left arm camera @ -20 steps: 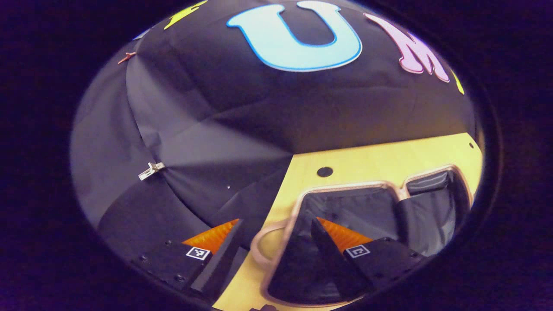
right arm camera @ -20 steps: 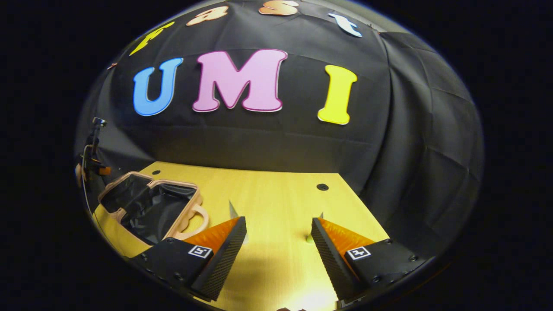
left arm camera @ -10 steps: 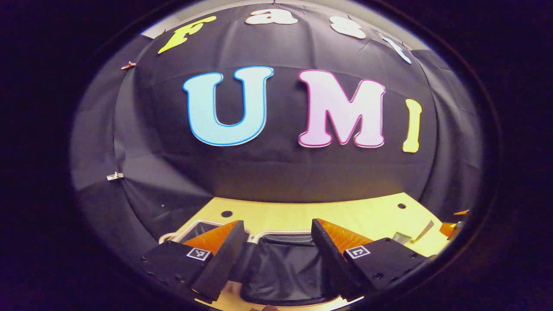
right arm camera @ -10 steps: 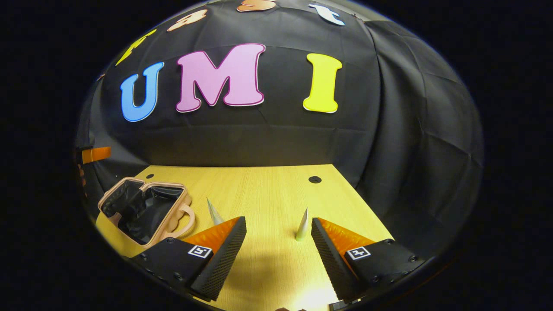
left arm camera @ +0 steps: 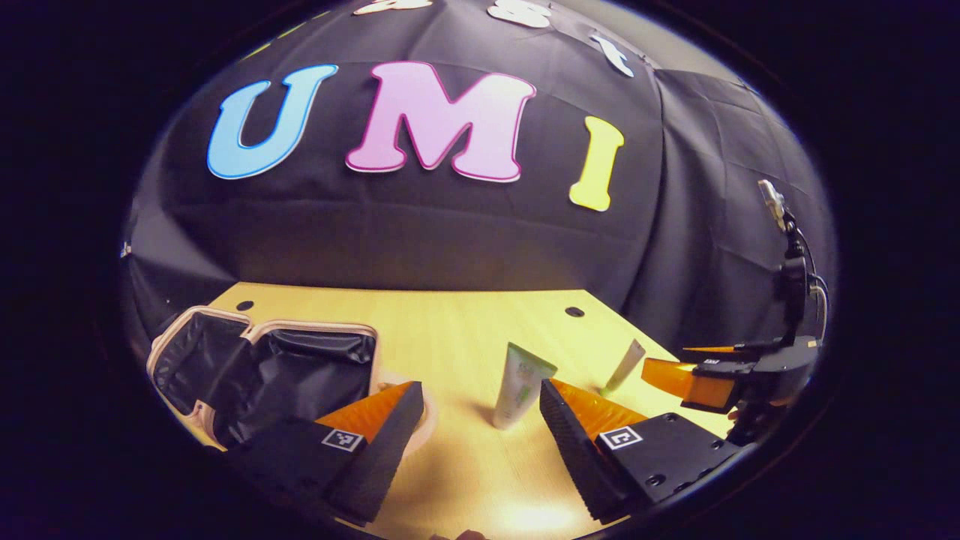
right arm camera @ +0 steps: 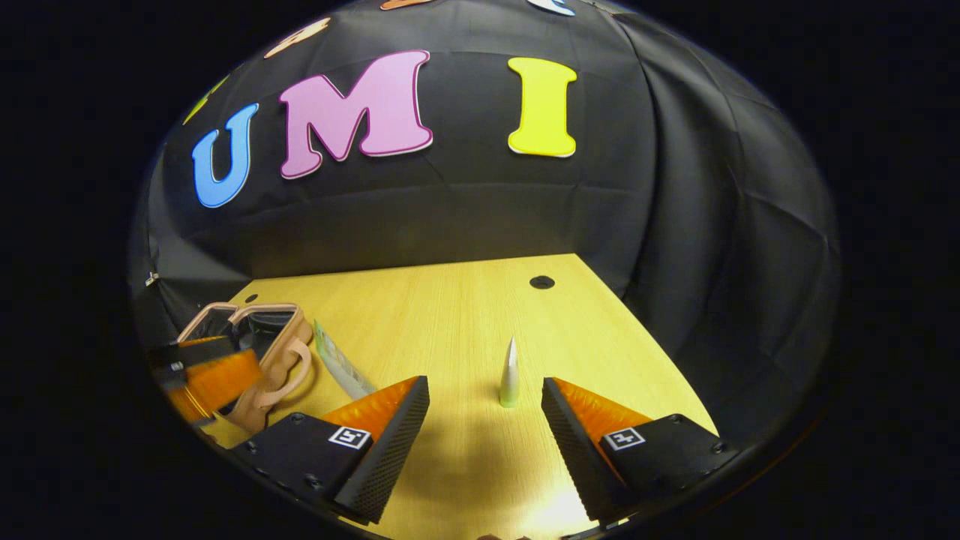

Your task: First open the suitcase, pack the skin care products into it, and then close the suitcase.

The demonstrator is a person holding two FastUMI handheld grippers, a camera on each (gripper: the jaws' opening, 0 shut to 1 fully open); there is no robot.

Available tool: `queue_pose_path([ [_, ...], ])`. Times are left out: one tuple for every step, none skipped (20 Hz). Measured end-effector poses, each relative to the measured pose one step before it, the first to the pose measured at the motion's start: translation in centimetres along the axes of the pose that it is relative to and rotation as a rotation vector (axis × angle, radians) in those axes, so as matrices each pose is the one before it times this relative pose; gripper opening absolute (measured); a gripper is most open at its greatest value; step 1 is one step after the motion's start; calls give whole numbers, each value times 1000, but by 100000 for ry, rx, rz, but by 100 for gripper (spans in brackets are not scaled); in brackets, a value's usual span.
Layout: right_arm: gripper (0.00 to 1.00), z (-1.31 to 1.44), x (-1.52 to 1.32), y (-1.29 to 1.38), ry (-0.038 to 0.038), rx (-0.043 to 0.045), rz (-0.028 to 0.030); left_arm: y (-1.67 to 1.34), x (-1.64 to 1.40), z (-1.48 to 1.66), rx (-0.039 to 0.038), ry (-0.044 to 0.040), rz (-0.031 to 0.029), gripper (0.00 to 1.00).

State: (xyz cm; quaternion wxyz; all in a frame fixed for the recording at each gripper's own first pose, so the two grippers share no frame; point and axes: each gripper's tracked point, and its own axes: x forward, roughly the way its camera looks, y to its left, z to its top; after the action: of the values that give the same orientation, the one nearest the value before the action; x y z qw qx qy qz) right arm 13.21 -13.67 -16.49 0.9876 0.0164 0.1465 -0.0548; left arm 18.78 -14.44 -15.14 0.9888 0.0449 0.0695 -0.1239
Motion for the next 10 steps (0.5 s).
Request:
queue_pose_path([
  [96, -485, 631, -380, 848, 464, -230, -951, 1344, -1012, 1496, 2372, -2068, 98],
  [96, -486, 675, -335, 930, 789, -53, -535, 1441, -1119, 583, 2714, -1539, 98],
  [96, -458, 749, -236, 984, 880, 162, -230, 1469, -734, -282, 1925, -512, 98],
  [96, -443, 697, -258, 1161, 1253, -145, -22, 1546, -551, -790, 1435, -471, 99],
  [96, -379, 760, -266, 1328, 1508, -234, -266, 1463, -290, -417, 1139, -389, 98],
  [96, -309, 717, -103, 922, 1481, 166, -69, 1332, -246, 396, 1178, 752, 99],
  [96, -113, 733, 63, 481, 757, 324, 45, 1191, -359, 734, 1872, 1521, 98],
  [98, -176, 681, -171, 315, 17, -98, 4, 1202, -678, 37, 2130, 1507, 97],
  [98, -93, 677, -78, 51, -154, -75, -201, 749, -495, -1227, 1723, 136, 97],
  [98, -311, 681, -143, 1004, -74, -224, -61, 844, -471, -1635, 1171, 600, 96],
])
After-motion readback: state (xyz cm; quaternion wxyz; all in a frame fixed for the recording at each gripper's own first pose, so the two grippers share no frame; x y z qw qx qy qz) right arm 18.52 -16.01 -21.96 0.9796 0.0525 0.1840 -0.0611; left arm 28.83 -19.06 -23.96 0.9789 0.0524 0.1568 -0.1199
